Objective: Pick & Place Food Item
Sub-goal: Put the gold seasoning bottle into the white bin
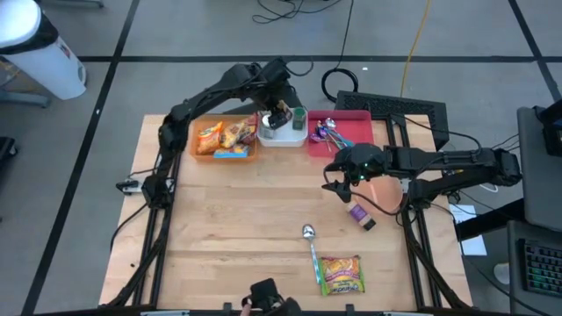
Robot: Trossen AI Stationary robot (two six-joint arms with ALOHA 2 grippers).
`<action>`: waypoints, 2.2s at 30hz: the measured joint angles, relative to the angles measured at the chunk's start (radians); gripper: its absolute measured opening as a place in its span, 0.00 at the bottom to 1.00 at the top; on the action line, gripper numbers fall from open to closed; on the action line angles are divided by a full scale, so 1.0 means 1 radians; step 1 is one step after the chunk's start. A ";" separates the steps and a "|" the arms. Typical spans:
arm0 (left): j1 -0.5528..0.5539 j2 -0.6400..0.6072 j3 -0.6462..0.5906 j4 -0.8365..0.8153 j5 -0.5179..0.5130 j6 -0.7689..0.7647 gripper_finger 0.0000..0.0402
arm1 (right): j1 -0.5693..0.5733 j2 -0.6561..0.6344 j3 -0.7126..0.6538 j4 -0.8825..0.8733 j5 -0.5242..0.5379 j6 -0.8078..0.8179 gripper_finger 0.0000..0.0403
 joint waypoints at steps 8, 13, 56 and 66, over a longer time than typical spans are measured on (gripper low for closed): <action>0.001 0.070 0.001 0.003 -0.007 -0.005 0.70 | -0.021 0.000 0.000 -0.008 -0.030 -0.025 0.79; 0.001 0.108 0.001 0.008 -0.006 -0.006 0.70 | -0.030 0.000 -0.019 -0.008 -0.053 -0.017 0.79; 0.049 0.236 -0.001 0.104 -0.035 0.091 0.70 | -0.086 0.000 -0.070 -0.005 -0.052 0.020 0.79; 0.049 0.241 -0.001 0.105 -0.058 0.108 0.70 | -0.086 0.000 -0.069 -0.005 -0.052 0.020 0.79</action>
